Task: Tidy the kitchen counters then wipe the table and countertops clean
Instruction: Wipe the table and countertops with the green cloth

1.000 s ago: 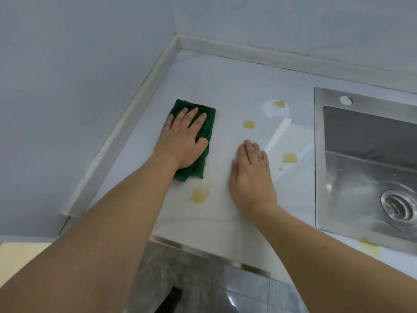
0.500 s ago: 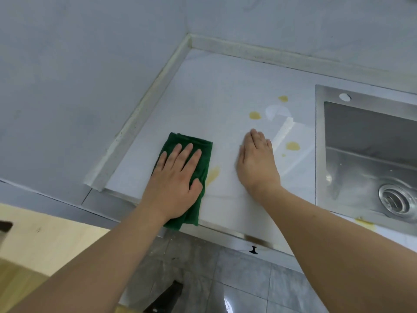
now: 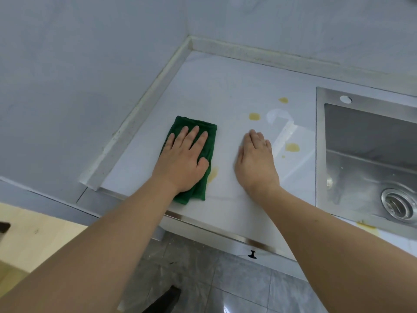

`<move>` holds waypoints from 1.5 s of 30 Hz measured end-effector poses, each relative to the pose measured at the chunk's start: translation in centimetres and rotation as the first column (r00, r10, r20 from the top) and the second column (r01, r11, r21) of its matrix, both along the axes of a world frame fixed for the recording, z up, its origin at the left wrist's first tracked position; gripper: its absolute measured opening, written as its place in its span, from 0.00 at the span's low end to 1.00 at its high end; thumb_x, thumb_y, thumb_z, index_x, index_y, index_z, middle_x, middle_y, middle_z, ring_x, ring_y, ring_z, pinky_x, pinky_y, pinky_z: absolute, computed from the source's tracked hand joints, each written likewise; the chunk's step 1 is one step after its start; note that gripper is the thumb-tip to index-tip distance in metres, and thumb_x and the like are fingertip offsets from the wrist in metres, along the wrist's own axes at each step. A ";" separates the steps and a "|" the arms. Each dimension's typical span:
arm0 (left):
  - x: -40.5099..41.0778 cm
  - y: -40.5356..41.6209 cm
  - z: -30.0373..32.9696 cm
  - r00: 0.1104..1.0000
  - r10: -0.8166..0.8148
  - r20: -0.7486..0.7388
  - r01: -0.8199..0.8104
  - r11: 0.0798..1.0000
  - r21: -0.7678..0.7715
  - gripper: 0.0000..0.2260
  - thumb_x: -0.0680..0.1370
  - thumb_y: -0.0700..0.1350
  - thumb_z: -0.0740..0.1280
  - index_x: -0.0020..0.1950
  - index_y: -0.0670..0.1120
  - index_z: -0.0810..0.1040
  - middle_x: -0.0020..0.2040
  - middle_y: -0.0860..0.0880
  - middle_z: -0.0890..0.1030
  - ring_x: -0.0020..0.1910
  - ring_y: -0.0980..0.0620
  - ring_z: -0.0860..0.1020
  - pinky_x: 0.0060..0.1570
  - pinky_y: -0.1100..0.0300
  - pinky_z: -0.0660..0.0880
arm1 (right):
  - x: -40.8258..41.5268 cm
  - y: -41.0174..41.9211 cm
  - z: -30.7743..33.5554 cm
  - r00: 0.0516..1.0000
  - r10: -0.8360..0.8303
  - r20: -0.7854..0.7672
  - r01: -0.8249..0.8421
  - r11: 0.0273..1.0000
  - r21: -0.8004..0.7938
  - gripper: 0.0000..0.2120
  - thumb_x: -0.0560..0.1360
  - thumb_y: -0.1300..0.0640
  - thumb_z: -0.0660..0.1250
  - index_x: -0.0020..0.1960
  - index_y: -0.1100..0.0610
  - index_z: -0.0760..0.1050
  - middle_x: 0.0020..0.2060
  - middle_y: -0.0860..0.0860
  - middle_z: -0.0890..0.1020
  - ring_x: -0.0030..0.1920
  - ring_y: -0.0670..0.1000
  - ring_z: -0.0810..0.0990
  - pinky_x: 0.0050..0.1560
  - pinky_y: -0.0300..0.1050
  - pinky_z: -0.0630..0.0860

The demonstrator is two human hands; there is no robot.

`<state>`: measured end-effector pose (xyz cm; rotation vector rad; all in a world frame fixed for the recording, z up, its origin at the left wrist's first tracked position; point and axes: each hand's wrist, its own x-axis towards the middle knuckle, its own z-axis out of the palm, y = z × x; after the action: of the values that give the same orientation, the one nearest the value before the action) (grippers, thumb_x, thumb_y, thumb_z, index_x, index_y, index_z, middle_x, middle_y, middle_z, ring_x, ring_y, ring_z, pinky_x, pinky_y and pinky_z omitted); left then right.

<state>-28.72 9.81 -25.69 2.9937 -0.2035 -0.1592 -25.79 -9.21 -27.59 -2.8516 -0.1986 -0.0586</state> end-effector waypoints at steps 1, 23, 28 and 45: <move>-1.0 -0.3 0.0 1.000 -0.003 0.001 0.003 1.000 -0.003 0.30 0.78 0.55 0.45 0.81 0.53 0.44 0.81 0.51 0.44 0.79 0.51 0.41 0.77 0.48 0.39 | 0.0 0.0 0.1 1.000 0.001 -0.005 -0.001 1.000 0.012 0.24 0.83 0.57 0.45 0.76 0.65 0.56 0.76 0.57 0.58 0.77 0.56 0.52 0.77 0.51 0.47; 4.8 -5.8 -0.2 0.999 0.030 0.041 -0.029 1.000 -0.011 0.30 0.79 0.55 0.49 0.81 0.53 0.46 0.81 0.51 0.45 0.79 0.50 0.42 0.77 0.47 0.40 | 8.3 -13.4 2.1 0.973 -0.221 0.061 0.219 0.975 0.036 0.21 0.82 0.54 0.48 0.70 0.63 0.66 0.72 0.60 0.66 0.73 0.58 0.61 0.73 0.56 0.54; 5.3 -5.7 -0.6 0.997 0.030 0.066 -0.030 1.000 -0.003 0.30 0.79 0.55 0.48 0.81 0.53 0.45 0.81 0.51 0.45 0.79 0.50 0.42 0.77 0.48 0.40 | 9.8 -15.2 1.1 0.961 -0.273 0.036 0.273 0.962 0.006 0.21 0.81 0.52 0.48 0.67 0.63 0.67 0.70 0.60 0.67 0.72 0.59 0.63 0.72 0.59 0.57; 6.6 -7.5 -0.3 0.999 0.009 0.033 -0.010 1.000 0.027 0.35 0.72 0.59 0.38 0.80 0.55 0.40 0.81 0.53 0.40 0.79 0.51 0.38 0.77 0.49 0.37 | 14.6 -15.0 0.7 0.944 -0.325 -0.054 0.328 0.943 0.058 0.26 0.82 0.55 0.49 0.76 0.67 0.52 0.77 0.61 0.54 0.77 0.58 0.51 0.76 0.54 0.48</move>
<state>-22.08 2.36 -25.95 3.0254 -0.1922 -0.1130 -11.18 -24.20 -26.85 -2.7853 0.2833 -0.0685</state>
